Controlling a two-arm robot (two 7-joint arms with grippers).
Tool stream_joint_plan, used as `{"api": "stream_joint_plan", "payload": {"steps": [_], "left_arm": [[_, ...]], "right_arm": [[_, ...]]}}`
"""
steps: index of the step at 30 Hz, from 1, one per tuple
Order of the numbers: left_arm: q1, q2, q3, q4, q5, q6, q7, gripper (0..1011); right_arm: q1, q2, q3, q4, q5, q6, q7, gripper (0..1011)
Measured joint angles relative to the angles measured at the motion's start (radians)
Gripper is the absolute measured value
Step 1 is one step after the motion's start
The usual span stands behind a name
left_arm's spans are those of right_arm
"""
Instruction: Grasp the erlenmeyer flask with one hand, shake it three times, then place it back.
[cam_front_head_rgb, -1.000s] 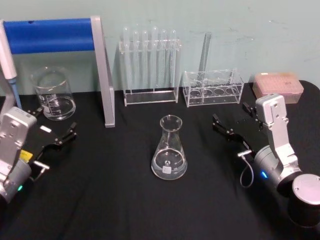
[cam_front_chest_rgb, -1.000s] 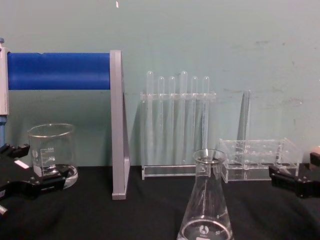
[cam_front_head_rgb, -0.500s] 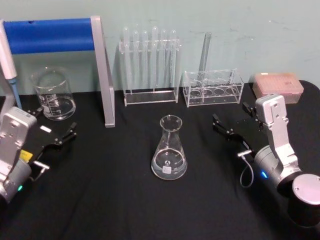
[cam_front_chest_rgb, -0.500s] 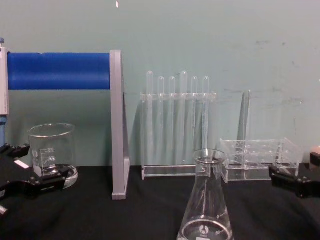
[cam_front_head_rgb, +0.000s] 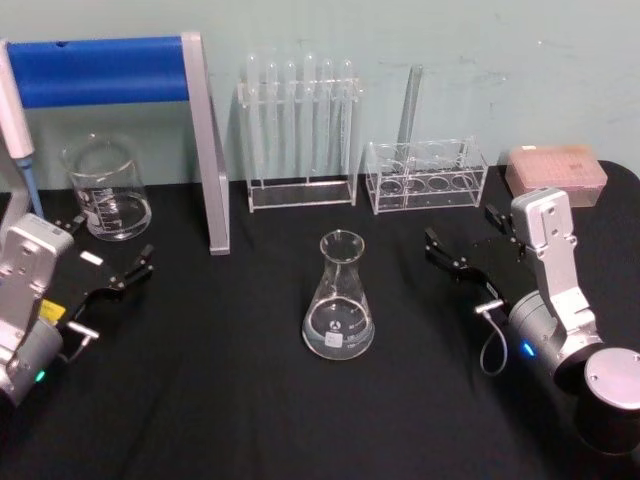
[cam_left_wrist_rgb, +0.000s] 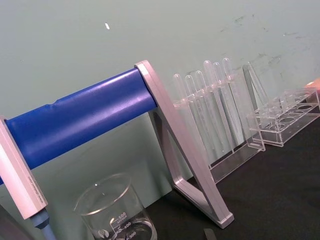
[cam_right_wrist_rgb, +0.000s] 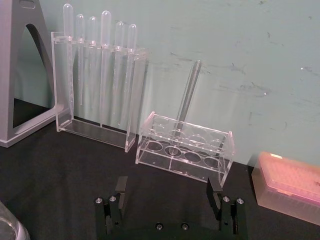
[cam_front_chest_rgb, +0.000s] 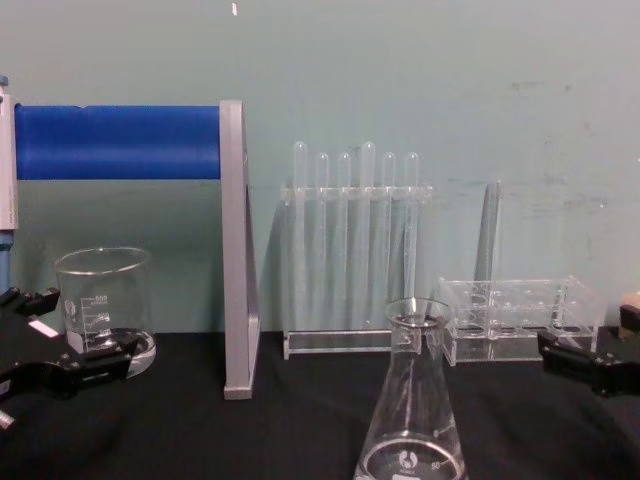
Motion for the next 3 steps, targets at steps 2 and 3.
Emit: {"api": "stream_joint_plan", "payload": {"steps": [2,3], "left_arm": [[0.0,0.0,0.0,0.0,0.0,0.0,0.0,1001],[0.0,0.0,0.0,0.0,0.0,0.0,0.0,1001]], "right_arm": [[0.0,0.0,0.0,0.0,0.0,0.0,0.0,1000],[0.0,0.0,0.0,0.0,0.0,0.0,0.0,1000]]}}
